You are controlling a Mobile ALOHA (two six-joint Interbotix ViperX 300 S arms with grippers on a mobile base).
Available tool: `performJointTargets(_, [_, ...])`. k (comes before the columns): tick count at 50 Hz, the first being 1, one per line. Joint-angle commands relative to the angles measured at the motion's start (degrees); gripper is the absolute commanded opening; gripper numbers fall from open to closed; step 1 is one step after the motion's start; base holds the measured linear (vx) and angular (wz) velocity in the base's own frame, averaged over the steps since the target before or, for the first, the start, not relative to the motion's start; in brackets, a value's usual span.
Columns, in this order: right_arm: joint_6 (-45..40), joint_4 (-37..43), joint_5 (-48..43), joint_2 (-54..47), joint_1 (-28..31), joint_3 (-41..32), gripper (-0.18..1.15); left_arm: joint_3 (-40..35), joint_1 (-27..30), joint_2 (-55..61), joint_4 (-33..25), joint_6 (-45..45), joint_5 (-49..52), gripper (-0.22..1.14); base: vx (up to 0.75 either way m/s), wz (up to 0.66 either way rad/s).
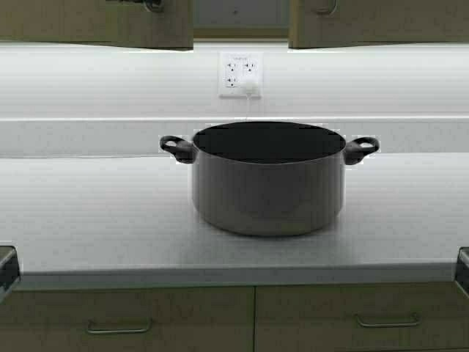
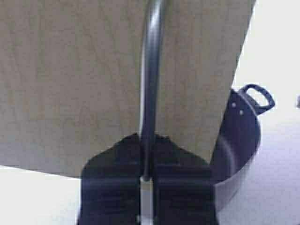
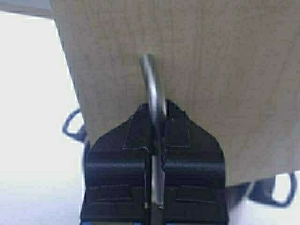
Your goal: Open the cabinet, put the pot inside, then close it
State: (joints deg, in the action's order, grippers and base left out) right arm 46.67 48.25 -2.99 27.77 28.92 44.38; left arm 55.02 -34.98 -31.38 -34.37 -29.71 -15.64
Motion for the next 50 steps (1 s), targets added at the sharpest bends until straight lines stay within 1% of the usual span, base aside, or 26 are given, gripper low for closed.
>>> performJointTargets(1, [-0.3, -0.2, 2.5, 3.0, -0.5, 0.8, 0.06, -0.5, 3.3, -4.0, -0.3, 0.1, 2.0, 0.03, -0.08, -0.04])
performJointTargets(13, [-0.3, -0.4, 8.8, 8.0, -6.0, 2.9, 0.06, 1.5, 5.4, -8.3, -0.4, 0.3, 5.3, 0.03, -0.07, -0.05])
performJointTargets(19, [-0.3, -1.8, 11.9, 9.3, -8.6, 3.3, 0.06, 2.2, 7.8, -10.5, -0.3, 0.3, 8.2, 0.03, -0.05, -0.02])
performJointTargets(26, [-0.5, -3.8, 13.8, 9.6, -8.9, 3.2, 0.06, 2.7, 10.0, -12.8, -0.3, 0.4, 10.9, 0.03, -0.01, 0.00])
performJointTargets(35, [-2.4, -4.6, 13.8, 9.6, -9.0, 3.1, 0.06, 3.3, 10.1, -16.2, -0.3, 0.4, 12.1, 0.03, 0.00, 0.00])
performJointTargets(38, [-3.2, -4.4, 14.2, 9.3, -8.9, 2.7, 0.11, 3.2, 10.1, -16.3, -0.4, 0.4, 12.3, 0.04, 0.01, 0.03])
performJointTargets(39, [-3.5, -4.5, 14.6, 9.3, -9.0, 2.6, 0.13, 3.2, 10.1, -16.3, -0.3, 0.4, 12.5, 0.04, 0.01, 0.03])
performJointTargets(41, [-4.3, -4.5, 16.1, 9.4, -9.0, 2.4, 0.23, 3.0, 10.1, -16.2, -0.4, 0.4, 13.3, 0.08, 0.01, 0.02])
performJointTargets(44, [-5.4, -4.7, 19.8, 9.8, -9.0, 2.1, 0.48, 2.7, 10.1, -16.3, -0.3, 0.4, 14.6, 0.19, 0.01, 0.02])
performJointTargets(46, [-6.3, -5.2, 21.7, 9.9, -9.0, 1.8, 0.70, 2.5, 10.1, -16.4, -0.3, 0.6, 15.9, 0.32, 0.01, 0.01])
performJointTargets(48, [-7.4, -5.9, 23.4, 10.5, -9.1, 1.7, 0.89, 2.5, 10.2, -16.8, -0.3, 1.0, 17.2, 0.47, 0.00, 0.00])
performJointTargets(50, [-8.8, -7.0, 24.2, 11.1, -9.4, 1.7, 1.06, 2.2, 10.2, -17.2, -0.3, 1.1, 18.4, 0.63, 0.00, 0.00])
